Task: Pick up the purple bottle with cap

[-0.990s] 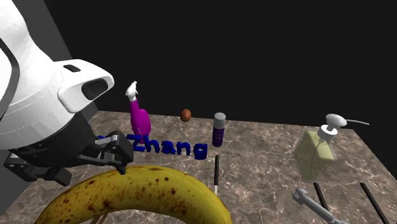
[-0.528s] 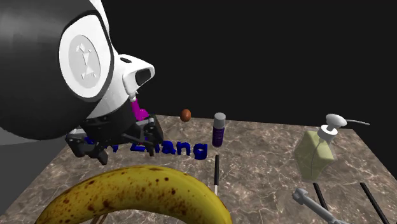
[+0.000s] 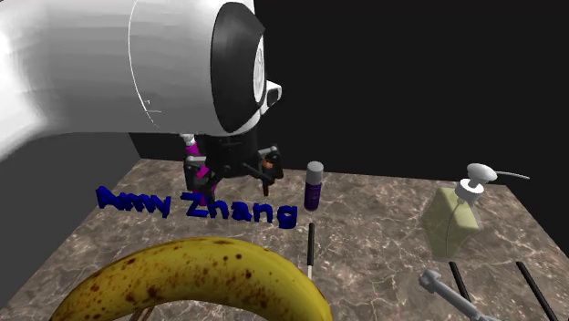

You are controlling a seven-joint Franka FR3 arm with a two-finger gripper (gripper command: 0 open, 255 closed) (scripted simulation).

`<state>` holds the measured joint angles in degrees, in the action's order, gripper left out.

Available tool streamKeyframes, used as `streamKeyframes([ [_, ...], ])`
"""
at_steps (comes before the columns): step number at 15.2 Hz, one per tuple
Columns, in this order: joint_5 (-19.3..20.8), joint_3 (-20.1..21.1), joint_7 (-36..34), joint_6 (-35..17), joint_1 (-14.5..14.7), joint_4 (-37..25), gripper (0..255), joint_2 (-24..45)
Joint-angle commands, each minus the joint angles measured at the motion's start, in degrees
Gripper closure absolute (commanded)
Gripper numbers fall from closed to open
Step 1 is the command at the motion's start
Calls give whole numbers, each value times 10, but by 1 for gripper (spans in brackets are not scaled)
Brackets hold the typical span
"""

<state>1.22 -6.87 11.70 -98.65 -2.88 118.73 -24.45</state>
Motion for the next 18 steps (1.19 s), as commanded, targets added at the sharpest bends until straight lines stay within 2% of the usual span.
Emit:
streamKeyframes([
  [1, 2, -17, 21, -1, -6, -32, 0, 39],
  [9, -15, -72, 97, 0, -30, -172, 0, 205],
  [16, -54, -103, 161, 35, -70, -345, 0, 371],
  [18, -56, -103, 163, 30, -72, -347, 0, 380],
])
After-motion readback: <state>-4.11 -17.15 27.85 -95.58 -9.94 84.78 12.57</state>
